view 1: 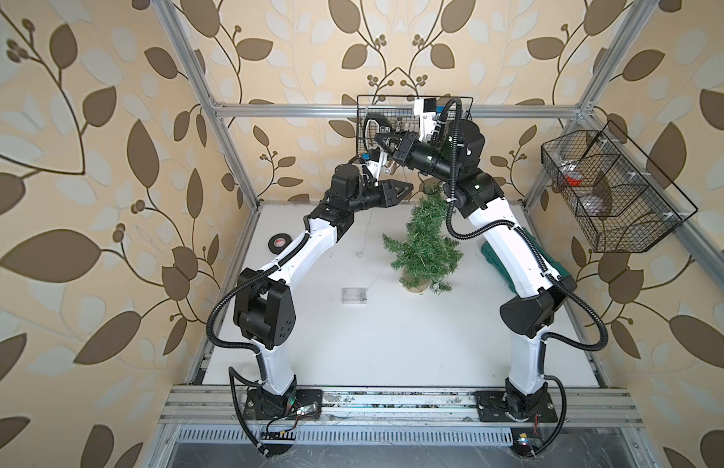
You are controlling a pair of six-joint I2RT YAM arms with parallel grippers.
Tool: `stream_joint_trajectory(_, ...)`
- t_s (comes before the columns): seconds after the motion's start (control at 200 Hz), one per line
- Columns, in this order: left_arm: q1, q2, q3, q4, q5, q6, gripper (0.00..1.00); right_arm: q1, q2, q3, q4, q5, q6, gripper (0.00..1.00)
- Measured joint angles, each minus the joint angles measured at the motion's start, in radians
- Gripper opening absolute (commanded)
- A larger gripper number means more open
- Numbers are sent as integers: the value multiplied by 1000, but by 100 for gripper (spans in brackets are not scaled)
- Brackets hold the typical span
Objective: Remove string lights from the small christmas tree
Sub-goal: Remove the light string from the Christmas tree.
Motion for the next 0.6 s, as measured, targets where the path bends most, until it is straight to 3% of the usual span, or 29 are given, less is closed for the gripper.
stream_joint_trajectory(0.15, 0, 16, 31, 11, -9, 4, 44, 0, 0, 0, 0, -5, 0, 3)
stream_joint_trajectory(0.345, 0, 45, 87, 13, -26, 19, 28, -1, -26, -47, 0, -8, -6, 3)
stream_joint_trajectory(0.6, -14, 50, 87, 37, -29, 22, 43, -10, -61, -78, 1, -8, -7, 4)
